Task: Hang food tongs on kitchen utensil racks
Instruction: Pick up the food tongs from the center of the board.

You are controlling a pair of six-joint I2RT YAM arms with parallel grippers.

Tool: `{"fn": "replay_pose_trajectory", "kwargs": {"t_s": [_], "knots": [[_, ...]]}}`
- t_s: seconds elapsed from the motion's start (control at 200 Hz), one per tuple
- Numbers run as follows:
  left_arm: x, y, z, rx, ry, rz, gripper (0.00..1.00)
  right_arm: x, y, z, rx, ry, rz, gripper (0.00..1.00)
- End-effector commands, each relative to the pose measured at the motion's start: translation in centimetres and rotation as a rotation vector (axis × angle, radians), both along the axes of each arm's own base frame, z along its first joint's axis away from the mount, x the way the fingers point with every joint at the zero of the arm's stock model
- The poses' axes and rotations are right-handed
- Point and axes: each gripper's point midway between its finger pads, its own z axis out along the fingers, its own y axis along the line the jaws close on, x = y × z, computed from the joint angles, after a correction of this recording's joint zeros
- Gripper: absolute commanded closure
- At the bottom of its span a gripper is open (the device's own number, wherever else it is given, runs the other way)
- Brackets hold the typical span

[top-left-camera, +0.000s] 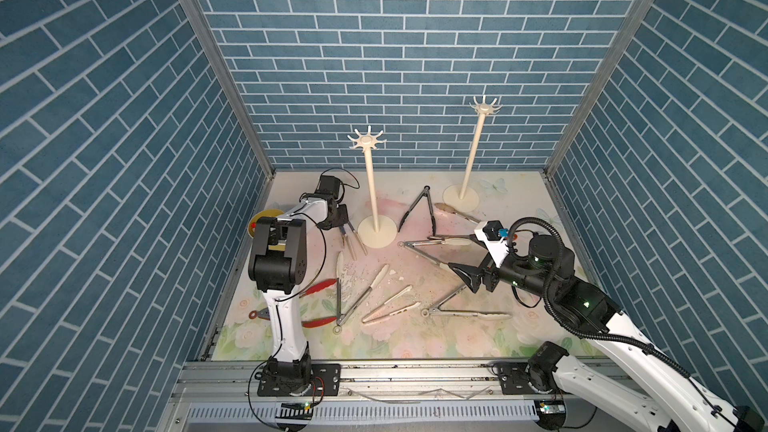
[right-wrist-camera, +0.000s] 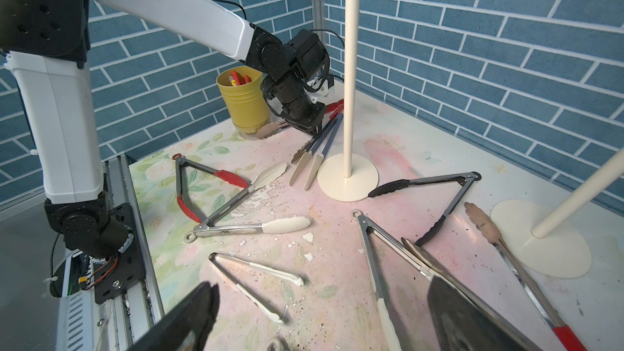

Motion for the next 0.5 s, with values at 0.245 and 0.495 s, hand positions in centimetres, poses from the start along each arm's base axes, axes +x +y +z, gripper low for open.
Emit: {"fn": "replay_pose_trajectory", "kwargs": {"t_s": [0.245, 0.495], "knots": [[0.1, -0.1, 2.0, 0.008, -0.028, -0.027, 1.0, 0.1, 0.1, 2.1, 0.015, -0.01, -0.003, 0.02], [0.2, -0.4, 6.3, 0.019, -0.158, -0.048, 1.0, -0.2, 0.6, 2.3, 0.034, -0.022, 0.031, 0.01]]}}
